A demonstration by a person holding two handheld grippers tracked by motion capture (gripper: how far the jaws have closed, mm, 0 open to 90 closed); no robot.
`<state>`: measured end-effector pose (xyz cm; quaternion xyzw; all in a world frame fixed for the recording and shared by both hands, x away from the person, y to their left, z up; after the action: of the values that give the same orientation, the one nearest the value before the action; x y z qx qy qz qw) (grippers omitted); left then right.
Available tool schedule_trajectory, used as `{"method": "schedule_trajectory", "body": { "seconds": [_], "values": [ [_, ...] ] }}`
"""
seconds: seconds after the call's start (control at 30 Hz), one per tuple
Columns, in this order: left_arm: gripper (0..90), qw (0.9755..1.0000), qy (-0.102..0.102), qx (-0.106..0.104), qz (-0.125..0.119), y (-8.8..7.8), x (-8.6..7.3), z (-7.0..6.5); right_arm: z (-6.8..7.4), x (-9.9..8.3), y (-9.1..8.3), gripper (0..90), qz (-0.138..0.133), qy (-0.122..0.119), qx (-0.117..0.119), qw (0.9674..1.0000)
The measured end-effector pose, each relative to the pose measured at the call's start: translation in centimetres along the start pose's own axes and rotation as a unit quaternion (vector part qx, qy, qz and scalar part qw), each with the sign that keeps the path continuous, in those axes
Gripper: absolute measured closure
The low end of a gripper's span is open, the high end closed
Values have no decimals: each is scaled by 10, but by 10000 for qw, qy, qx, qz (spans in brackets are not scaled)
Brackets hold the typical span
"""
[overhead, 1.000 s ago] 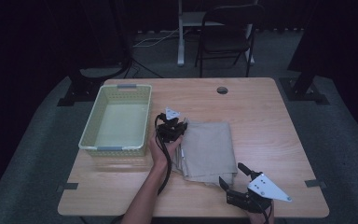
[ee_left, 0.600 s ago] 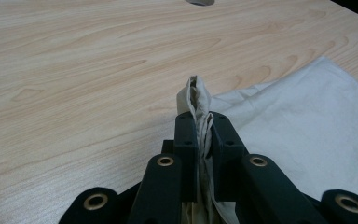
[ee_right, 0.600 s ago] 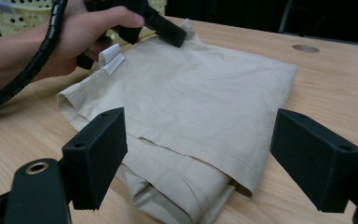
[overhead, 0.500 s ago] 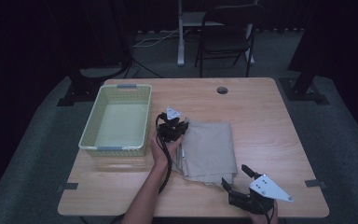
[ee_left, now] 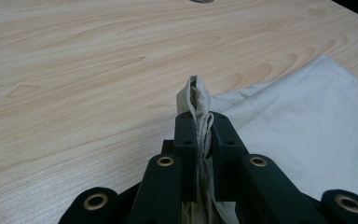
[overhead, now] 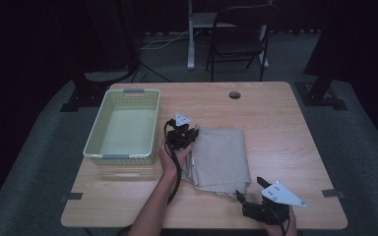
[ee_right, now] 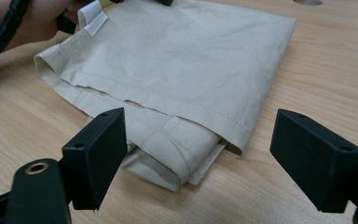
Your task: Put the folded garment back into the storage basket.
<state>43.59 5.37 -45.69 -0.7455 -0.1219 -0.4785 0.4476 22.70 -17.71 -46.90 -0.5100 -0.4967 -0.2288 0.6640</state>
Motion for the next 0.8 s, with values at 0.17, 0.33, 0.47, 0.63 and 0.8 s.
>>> {"method": "schedule_trajectory", "body": {
  "seconds": [0.17,0.33,0.47,0.63,0.8],
  "values": [
    [840,10000,-4,-14,-8,0,0,0,2,-1,2,174,138,-44,67,9999],
    [840,10000,-37,-30,-31,0,0,0,0,-1,9,174,407,-41,97,9991],
    [840,10000,-30,-43,-12,0,-1,1,1,-1,14,173,603,-78,93,9981],
    [840,10000,-42,-43,1,1,-1,1,2,0,19,173,792,-159,100,9967],
    [839,10000,-28,-36,7,1,-1,0,2,0,21,174,921,-134,108,9956]
  ]
}}
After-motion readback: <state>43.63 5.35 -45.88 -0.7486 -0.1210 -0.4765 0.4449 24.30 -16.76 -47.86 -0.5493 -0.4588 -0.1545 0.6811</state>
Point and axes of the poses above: each handheld gripper's, and its own axes: y roughly forward along the jaws, x roughly out of its top, z roughly to its left, the point moved 4 cm from there along y, roughly forward along the jaws, and after that the axes turned 4 degrees about -x, right-handed, at the moved point
